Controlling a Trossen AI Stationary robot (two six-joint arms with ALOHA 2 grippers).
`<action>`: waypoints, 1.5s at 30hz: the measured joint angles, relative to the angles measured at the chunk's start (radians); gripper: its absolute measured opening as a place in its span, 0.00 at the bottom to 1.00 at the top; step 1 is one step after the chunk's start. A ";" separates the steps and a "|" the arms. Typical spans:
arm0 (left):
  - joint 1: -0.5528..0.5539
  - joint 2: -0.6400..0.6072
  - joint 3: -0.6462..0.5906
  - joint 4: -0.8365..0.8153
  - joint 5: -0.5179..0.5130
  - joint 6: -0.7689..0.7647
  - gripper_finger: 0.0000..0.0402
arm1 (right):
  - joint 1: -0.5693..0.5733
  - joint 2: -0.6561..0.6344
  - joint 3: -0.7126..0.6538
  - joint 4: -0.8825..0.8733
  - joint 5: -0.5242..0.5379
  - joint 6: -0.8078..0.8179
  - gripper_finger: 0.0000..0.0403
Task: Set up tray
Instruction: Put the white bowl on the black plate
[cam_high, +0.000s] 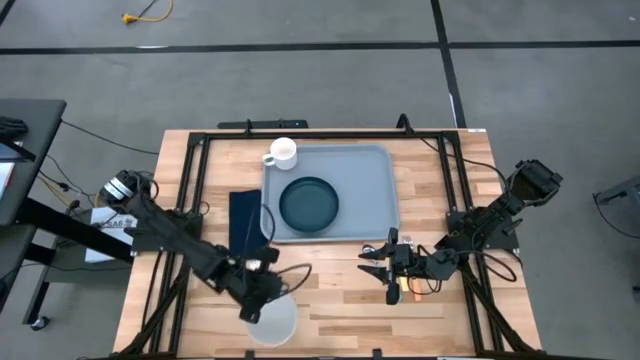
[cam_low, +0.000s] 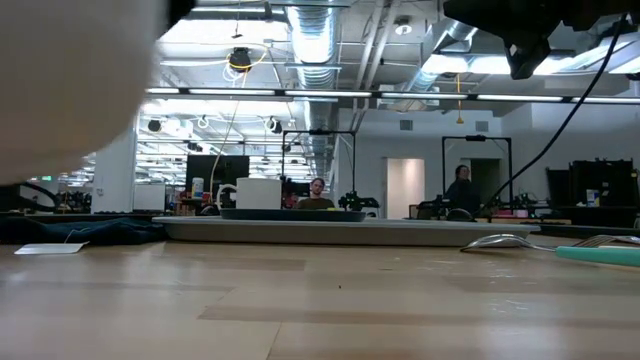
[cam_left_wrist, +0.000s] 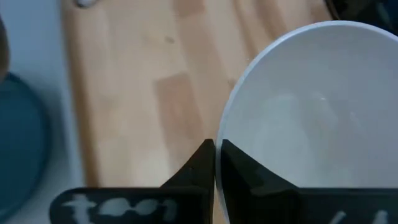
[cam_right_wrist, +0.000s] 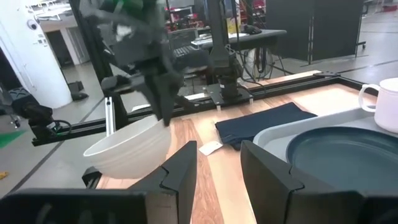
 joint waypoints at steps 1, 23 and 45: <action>0.020 0.000 0.020 -0.021 0.000 0.008 0.00 | 0.000 0.000 0.000 0.000 0.000 0.000 0.29; 0.950 -0.001 0.145 -0.096 0.407 0.330 0.00 | -0.002 -0.047 0.000 -0.013 -0.001 -0.079 0.29; 1.088 0.203 0.144 0.009 0.530 0.360 0.00 | -0.002 -0.055 0.000 -0.166 0.000 -0.004 0.29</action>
